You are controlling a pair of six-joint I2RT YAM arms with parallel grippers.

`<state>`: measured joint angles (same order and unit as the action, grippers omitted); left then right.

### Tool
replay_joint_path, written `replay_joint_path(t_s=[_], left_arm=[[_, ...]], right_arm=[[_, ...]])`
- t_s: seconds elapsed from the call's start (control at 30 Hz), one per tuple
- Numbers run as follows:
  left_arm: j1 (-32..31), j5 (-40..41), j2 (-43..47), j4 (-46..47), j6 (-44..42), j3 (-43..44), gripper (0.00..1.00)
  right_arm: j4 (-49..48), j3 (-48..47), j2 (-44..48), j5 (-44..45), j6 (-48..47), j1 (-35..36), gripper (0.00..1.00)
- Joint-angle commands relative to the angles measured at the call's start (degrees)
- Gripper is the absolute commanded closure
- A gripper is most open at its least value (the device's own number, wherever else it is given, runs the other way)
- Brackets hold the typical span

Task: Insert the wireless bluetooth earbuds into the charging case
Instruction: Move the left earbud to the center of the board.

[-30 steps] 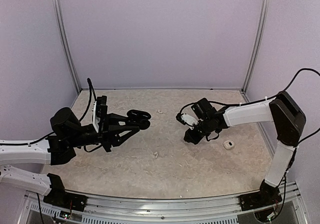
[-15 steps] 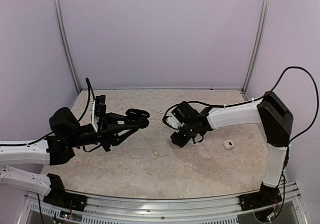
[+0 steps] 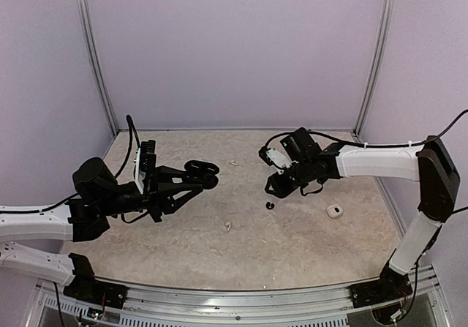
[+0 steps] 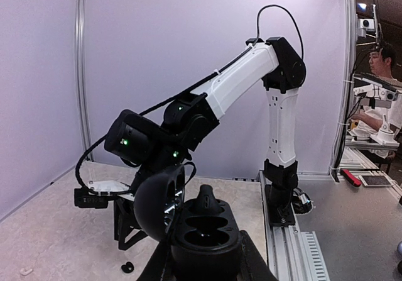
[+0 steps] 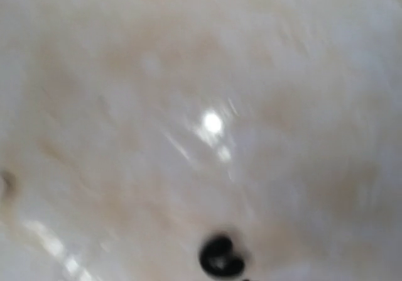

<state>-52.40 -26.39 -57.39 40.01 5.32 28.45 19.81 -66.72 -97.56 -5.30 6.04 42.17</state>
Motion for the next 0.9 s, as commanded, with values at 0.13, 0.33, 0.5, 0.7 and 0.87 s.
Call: replay_joint_path(t_s=[0.13, 0.33, 0.5, 0.7, 0.87], left_arm=[[0.72, 0.81, 0.87, 0.46, -0.57, -0.89, 1.00], [0.80, 0.87, 1.08, 0.34, -0.58, -0.88, 1.00], [0.88, 0.93, 1.46, 0.03, -0.75, -0.90, 1.00], [0.90, 1.00, 1.90, -0.12, -0.71, -0.88, 1.00], [0.99, 1.00, 2.10, -0.52, -0.80, -0.91, 1.00]], right_arm=[[0.41, 8.89, -0.19, 2.05, 2.77, -1.73, 0.81], [-1.73, 9.53, -4.07, 3.39, 1.74, -2.87, 0.83], [-2.99, 7.13, -8.04, 3.45, -0.08, -3.64, 0.85], [-3.29, 1.86, -12.70, 4.02, -3.48, -4.68, 0.86], [-4.42, -2.62, -15.69, -1.93, -7.68, -4.82, 0.86]])
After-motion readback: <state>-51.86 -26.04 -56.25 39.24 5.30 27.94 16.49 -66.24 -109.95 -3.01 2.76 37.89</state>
